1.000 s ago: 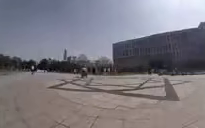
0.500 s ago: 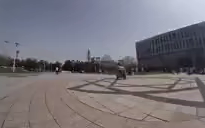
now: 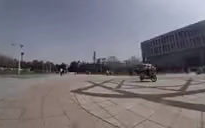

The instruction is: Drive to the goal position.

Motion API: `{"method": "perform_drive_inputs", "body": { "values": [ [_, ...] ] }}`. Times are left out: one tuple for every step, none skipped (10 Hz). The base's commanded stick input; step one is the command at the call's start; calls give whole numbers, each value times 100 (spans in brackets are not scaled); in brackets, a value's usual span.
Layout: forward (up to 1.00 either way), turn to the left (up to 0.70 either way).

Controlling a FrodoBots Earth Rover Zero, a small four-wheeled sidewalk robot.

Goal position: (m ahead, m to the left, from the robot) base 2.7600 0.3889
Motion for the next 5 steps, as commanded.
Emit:
{"method": "perform_drive_inputs", "body": {
  "values": [
    [70,0],
    [70,0],
    [70,0],
    [70,0],
    [70,0]
  ]
}}
